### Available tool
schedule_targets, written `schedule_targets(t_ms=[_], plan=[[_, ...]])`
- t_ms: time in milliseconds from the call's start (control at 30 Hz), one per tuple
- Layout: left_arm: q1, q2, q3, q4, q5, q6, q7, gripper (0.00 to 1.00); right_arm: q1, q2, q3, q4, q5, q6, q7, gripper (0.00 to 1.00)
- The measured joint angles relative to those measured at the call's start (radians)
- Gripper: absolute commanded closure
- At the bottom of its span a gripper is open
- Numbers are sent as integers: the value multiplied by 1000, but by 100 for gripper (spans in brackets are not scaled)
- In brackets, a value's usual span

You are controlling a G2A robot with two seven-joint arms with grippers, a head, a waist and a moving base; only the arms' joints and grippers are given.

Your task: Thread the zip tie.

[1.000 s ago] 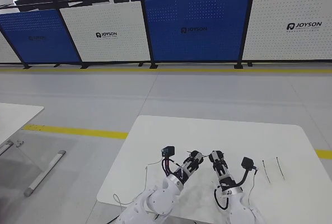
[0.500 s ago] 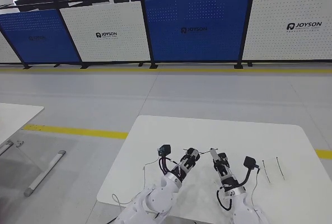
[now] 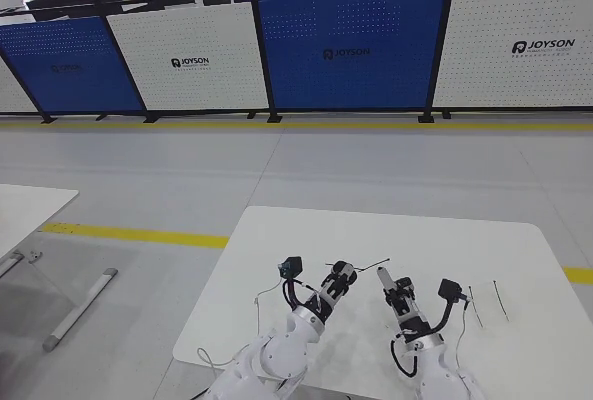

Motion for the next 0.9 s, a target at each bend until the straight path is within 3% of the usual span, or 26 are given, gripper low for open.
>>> schedule_targets(t_ms=[200, 400, 467, 733, 900], plan=[[4, 0, -30, -6, -77, 8, -14, 100, 3, 13, 15, 10, -209, 11, -23, 0], [11, 0, -43, -16, -102, 13, -22, 100, 23, 21, -3, 15, -383, 90, 42, 0], [9, 0, -43, -15, -114, 13, -28, 100, 26, 20, -4, 14, -391, 113, 49, 0], [8, 0, -43, -14, -115, 13, -28, 100, 25, 20, -4, 14, -392, 110, 46, 0], [12, 0, -45, -18, -122, 9, -38, 100, 53, 14, -45, 40, -493, 204, 48, 0]])
